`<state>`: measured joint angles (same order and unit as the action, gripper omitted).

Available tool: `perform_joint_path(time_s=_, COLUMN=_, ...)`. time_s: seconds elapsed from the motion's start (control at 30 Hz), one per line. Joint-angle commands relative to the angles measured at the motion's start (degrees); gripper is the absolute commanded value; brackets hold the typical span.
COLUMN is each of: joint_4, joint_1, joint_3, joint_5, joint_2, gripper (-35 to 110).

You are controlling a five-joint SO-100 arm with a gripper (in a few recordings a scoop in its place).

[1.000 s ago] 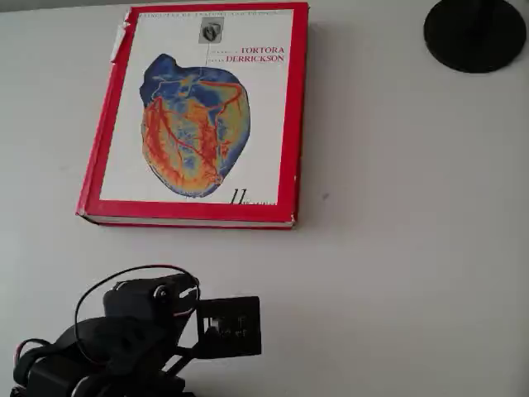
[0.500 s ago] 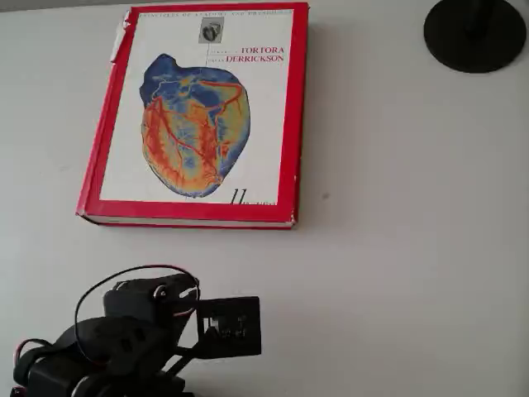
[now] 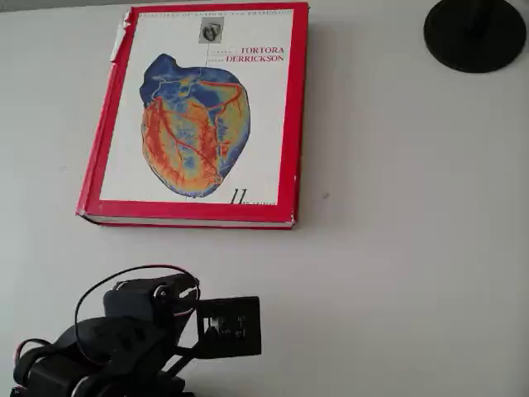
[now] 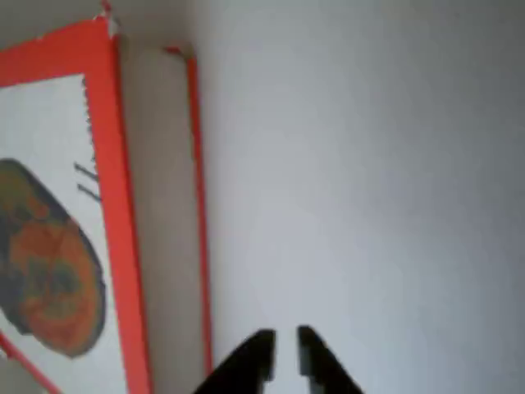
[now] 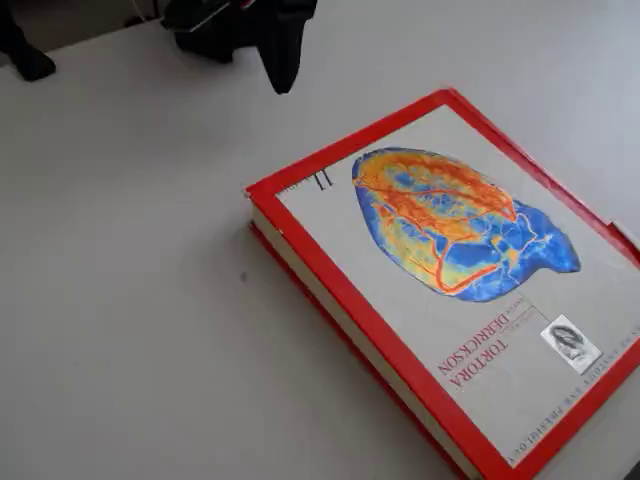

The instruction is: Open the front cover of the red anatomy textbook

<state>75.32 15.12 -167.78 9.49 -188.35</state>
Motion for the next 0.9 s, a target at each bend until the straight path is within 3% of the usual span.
perform_joint_path(time_s=0.0, joint_4=0.26, joint_1=-0.26, joint_3=-2.11, joint_5=-0.09, joint_2=0.09, gripper=4)
perform_joint_path(time_s=0.57, joint_4=0.26, joint_1=-0.88, joint_3=-2.11, joint_5=0.62, joint_2=0.09, gripper=5)
perform_joint_path(time_s=0.87, joint_4=0.97, joint_1=-26.10, joint_3=-3.43, joint_5=24.17, joint_2=-0.18, gripper=4)
